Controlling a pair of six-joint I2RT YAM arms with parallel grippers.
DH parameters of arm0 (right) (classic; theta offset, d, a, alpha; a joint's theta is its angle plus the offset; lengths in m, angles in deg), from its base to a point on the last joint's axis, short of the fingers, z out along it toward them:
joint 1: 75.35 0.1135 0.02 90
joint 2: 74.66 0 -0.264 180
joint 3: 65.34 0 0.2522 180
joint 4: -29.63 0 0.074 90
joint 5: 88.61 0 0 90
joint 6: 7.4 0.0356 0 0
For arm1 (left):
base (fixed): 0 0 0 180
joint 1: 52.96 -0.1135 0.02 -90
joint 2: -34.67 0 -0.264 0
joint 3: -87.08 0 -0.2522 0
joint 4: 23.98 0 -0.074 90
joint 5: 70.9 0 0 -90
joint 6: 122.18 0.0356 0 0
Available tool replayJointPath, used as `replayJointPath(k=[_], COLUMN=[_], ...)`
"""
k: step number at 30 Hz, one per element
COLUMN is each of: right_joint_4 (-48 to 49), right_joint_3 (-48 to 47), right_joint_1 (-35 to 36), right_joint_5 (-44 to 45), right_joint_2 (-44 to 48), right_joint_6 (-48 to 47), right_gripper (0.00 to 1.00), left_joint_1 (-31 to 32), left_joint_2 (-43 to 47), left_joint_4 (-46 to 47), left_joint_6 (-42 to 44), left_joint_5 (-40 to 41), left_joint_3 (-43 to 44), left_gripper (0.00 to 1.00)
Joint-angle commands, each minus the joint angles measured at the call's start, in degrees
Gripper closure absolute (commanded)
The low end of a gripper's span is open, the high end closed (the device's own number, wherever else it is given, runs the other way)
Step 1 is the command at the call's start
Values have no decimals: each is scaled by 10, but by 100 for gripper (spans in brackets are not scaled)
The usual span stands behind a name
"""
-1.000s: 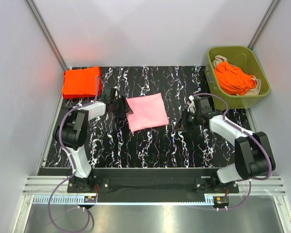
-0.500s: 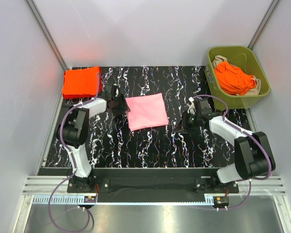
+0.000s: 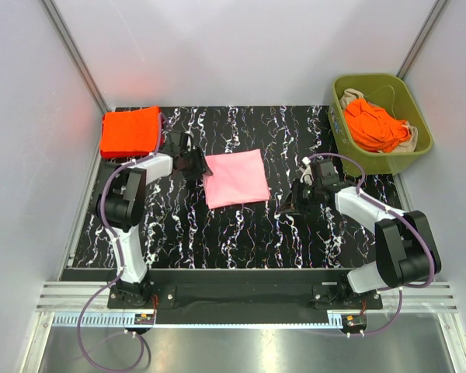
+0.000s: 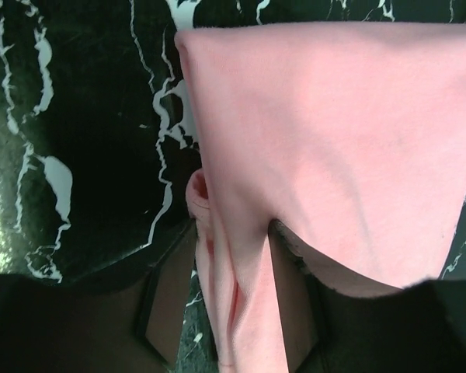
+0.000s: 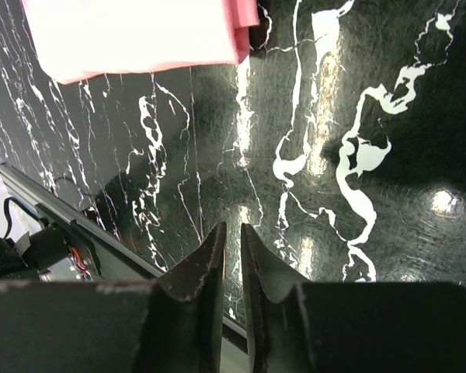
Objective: Fold and stack the t-shirts
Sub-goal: Neatly place the folded tshirt to the corner
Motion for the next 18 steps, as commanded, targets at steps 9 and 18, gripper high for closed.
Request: replayJointPath(k=[9,18], right_joint_4=[16,20], right_joint_3=[-1,-6], right_joint_1=[5,5], right_joint_5=[-11,-13], right_joint_2=[27,22], right_joint_6=[4,7], right_gripper=[81,81], left_joint_1=[2,2], left_joint_2=[-38,-17], left_joint_4=[-42,-161], left_joint_6=[29,78], left_joint_5=[-46,-27], left_joint_3=[46,153], left_gripper=[99,100])
